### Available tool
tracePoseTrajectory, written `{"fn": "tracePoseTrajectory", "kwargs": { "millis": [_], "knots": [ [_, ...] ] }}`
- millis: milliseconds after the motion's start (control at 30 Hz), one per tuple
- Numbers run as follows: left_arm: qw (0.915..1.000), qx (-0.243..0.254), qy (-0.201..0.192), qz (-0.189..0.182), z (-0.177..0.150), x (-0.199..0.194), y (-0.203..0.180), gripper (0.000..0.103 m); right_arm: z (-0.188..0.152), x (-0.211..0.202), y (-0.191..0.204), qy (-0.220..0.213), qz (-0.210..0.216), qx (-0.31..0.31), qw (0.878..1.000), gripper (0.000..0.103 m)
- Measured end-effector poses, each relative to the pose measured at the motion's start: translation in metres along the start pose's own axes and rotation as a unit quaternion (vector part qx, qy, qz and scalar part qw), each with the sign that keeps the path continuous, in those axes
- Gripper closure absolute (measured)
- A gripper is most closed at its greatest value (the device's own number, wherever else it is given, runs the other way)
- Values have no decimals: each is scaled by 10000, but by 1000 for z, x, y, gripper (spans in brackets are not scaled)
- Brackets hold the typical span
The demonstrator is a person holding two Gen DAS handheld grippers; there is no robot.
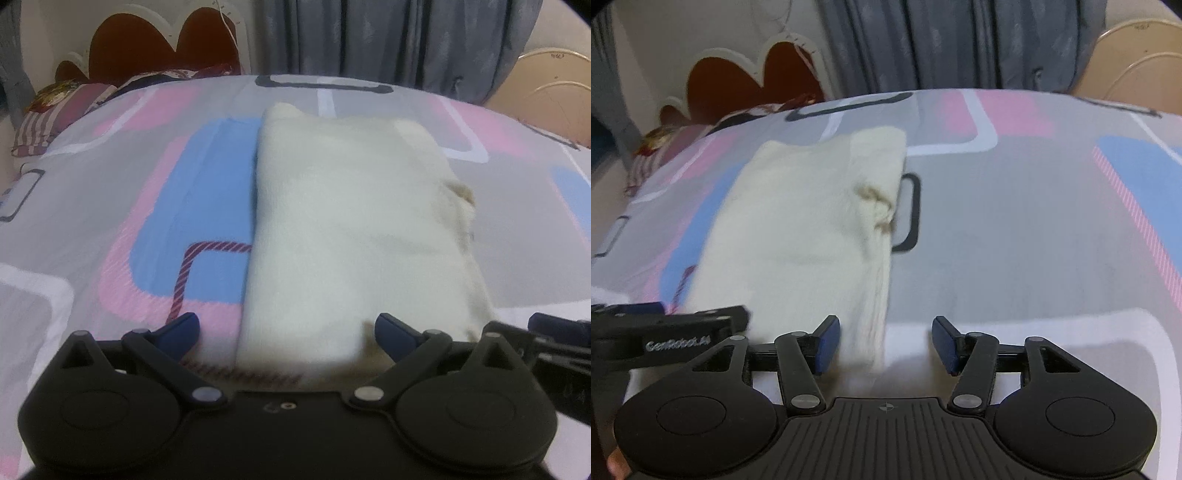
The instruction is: Fold small clothes
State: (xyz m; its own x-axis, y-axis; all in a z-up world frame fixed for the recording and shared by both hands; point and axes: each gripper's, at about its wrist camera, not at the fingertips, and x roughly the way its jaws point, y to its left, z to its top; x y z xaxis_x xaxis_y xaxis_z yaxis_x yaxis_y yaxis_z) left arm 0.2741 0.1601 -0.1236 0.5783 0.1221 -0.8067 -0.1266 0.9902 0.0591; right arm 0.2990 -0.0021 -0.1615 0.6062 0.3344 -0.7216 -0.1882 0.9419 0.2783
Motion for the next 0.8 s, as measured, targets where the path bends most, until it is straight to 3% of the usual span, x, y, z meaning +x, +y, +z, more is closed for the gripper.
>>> {"fn": "tracePoseTrajectory", "kwargs": {
  "millis": [133, 333, 500, 667, 800],
  "knots": [
    [9998, -76, -174, -12, -16, -42, 3, 2, -16, -38, 4, -79, 256, -219, 9994, 29],
    [9979, -236, -597, 124, -49, -125, 0, 2, -53, -117, 6, -382, 335, -361, 9981, 24],
    [9938, -290, -1049, 245, -79, -199, -2, 1, -82, -200, 11, -1013, 226, -474, 9935, 14],
    [9901, -432, -1321, 213, -104, -257, -2, 1, -106, -280, 22, -1940, 2, -634, 9789, 4],
    [9881, -532, -1438, 149, -122, -291, -2, 1, -118, -322, 30, -2290, 30, -580, 9717, 1]
  ]
}}
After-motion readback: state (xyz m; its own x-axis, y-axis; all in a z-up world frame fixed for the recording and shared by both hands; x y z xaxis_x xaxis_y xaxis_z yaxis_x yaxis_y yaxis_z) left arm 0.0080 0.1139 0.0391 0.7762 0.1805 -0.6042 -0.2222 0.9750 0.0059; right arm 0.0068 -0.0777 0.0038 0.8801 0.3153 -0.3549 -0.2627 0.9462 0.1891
